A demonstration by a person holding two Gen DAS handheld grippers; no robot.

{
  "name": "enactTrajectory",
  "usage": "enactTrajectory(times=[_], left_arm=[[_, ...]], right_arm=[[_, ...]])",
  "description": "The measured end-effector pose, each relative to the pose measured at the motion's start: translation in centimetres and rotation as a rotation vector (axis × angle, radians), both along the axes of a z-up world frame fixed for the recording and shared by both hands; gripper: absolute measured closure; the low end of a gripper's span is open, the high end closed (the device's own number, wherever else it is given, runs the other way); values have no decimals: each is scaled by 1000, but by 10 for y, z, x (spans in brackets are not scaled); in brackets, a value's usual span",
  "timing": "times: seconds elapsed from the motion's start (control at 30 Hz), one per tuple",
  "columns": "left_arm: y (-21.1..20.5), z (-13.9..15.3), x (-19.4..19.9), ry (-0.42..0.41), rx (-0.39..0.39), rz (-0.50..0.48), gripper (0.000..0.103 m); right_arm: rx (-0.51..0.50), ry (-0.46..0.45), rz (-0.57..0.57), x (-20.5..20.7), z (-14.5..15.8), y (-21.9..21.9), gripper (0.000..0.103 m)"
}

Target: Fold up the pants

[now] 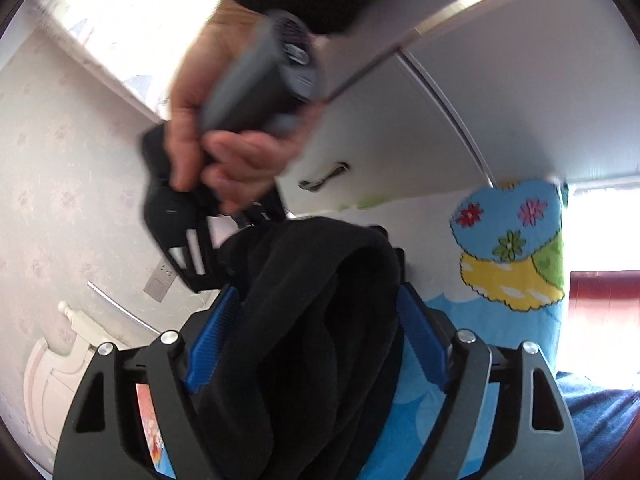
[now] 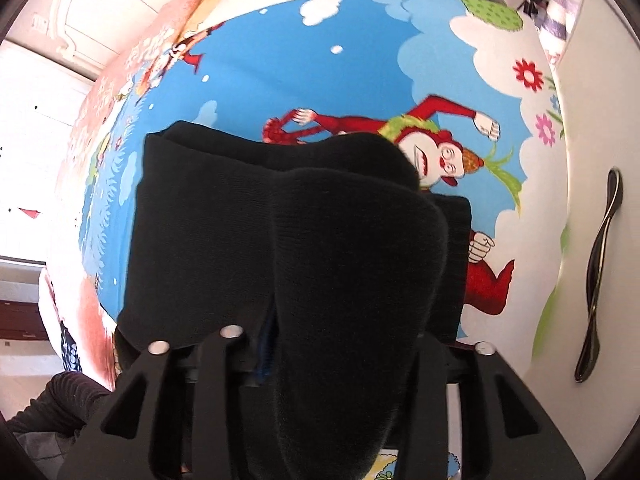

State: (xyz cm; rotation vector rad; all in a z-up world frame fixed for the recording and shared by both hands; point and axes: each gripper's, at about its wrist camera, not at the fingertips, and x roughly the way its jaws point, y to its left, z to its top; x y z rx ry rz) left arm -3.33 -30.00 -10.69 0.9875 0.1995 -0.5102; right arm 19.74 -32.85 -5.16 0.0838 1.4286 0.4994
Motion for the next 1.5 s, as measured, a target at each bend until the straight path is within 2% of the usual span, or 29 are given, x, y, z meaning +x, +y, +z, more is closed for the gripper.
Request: enactTrajectory(times=[0.03, 0.07, 0.23, 0.33, 0.4, 0.47, 0.53, 0.57, 0.63, 0.7, 0.77, 0.83, 0.9, 0.93, 0.97, 1.0, 1.03, 1.1, 1.17, 1.2, 1.27, 1.3, 1.37, 1.4, 1.47, 1.5], left_arm=[[-1, -3, 2, 10, 19, 6, 65], [0, -5, 3, 18, 18, 13, 74], [2, 29, 6, -28, -69, 54, 79], [-14, 29, 23, -13, -25, 73, 79], [-28, 18, 29, 10, -13, 71, 78], [-40, 2, 36, 98, -8, 64, 74], [-42, -4, 34, 158, -22, 39, 57], [-41, -5, 26, 168, -34, -4, 43], [-33, 4, 9, 141, -49, -76, 43], [-10, 23, -2, 158, -108, -94, 43], [30, 46, -5, 242, -216, -66, 43], [86, 66, -5, 310, -360, -21, 43], [139, 68, -10, 308, -412, 54, 49], [152, 64, -12, 301, -403, 96, 55], [170, 56, -10, 329, -385, 154, 73], [181, 50, -9, 358, -379, 181, 80], [188, 43, -10, 374, -368, 197, 80], [190, 30, -16, 352, -303, 209, 80], [189, 25, -15, 333, -291, 221, 81], [188, 20, -11, 341, -291, 231, 85], [172, 12, -10, 309, -249, 225, 87], [170, 9, -12, 286, -224, 228, 95], [166, 6, -10, 255, -181, 240, 100], [162, 5, -16, 266, -150, 208, 100], [153, -5, -37, 271, -51, 142, 101], [157, -7, -34, 303, -72, 156, 101]], right_arm=[[3, -9, -4, -1, 4, 0, 76], [6, -18, -6, -1, 9, 1, 76], [2, -92, 20, 4, 41, 19, 78], [-17, -120, 26, 14, 51, 19, 78], [-49, -111, 15, 20, 41, 11, 79], [-97, -86, -6, 23, 17, -1, 78], [-146, -104, -16, 24, -7, -9, 75], [-124, -119, -21, 23, -13, -12, 73], [-124, -136, -47, 22, -14, -18, 58], [-189, -166, -59, 18, -7, -16, 51], [-278, -236, -97, 8, 13, -10, 47], [-373, -401, -180, -18, 48, -9, 35], [-384, -511, -189, -47, 76, 0, 33], [-317, -526, -146, -61, 87, 12, 33], [-251, -514, -97, -67, 90, 23, 33], [-181, -484, -2, -74, 90, 44, 33], [-143, -461, 59, -76, 87, 59, 34], [-111, -396, 160, -72, 71, 95, 36], [-152, -357, 210, -63, 53, 123, 39], [-189, -331, 236, -55, 39, 140, 42], [-218, -300, 280, -50, 24, 159, 45], [-241, -289, 308, -48, 16, 167, 49], [-325, -287, 337, -44, -2, 179, 53], [-349, -285, 331, -39, -9, 179, 57], [-351, -285, 313, -36, -11, 179, 57], [-356, -288, 313, -36, -13, 181, 57]])
